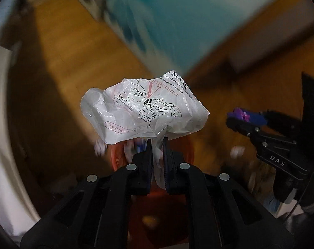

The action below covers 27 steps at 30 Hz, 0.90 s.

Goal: Collect trash
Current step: 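Carry both wrappers to the red wastebasket and open both grippers, then move both tools back over the bed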

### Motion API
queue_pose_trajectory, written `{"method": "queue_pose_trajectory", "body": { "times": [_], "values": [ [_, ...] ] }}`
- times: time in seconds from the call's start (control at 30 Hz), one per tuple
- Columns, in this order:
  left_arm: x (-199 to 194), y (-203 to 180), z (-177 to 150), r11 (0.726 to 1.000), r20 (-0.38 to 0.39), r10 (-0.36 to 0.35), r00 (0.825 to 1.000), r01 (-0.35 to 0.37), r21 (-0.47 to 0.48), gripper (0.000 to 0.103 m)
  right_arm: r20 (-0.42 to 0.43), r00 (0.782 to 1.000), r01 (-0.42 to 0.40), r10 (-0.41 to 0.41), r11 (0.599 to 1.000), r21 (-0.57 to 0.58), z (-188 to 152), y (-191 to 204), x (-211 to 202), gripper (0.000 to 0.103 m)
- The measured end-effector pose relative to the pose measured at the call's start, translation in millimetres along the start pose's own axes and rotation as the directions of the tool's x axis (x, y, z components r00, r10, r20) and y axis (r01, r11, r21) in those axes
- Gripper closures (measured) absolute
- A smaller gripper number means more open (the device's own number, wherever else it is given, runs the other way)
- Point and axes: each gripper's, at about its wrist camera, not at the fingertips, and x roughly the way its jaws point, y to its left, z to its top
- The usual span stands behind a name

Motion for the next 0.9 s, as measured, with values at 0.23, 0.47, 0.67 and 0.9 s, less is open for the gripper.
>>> {"method": "queue_pose_trajectory", "body": {
  "times": [0.23,0.47,0.67,0.9],
  "values": [
    [39.5,-11.0,4.5,0.999,-0.149,0.018,0.989,-0.013,0.031,0.094,-0.108,0.993,-0.046,0.053,0.997,0.059,-29.1,-8.2,61.1,0.074],
    [55.9,7.4,15.0,0.998,-0.226,0.044,0.973,-0.054,-0.036,0.065,-0.085,0.995,-0.046,0.052,0.997,0.068,-30.5,-2.2,67.9,0.053],
    [46.3,10.9,11.0,0.997,-0.2,0.025,0.98,-0.039,-0.071,0.055,-0.078,0.996,-0.039,0.045,0.997,0.073,-27.6,-3.2,61.6,0.048],
    [7.3,21.1,12.1,0.991,-0.038,0.002,0.999,-0.007,-0.136,0.054,-0.062,0.997,-0.03,0.034,0.997,0.067,-23.4,6.7,51.8,0.048]
  ]
}}
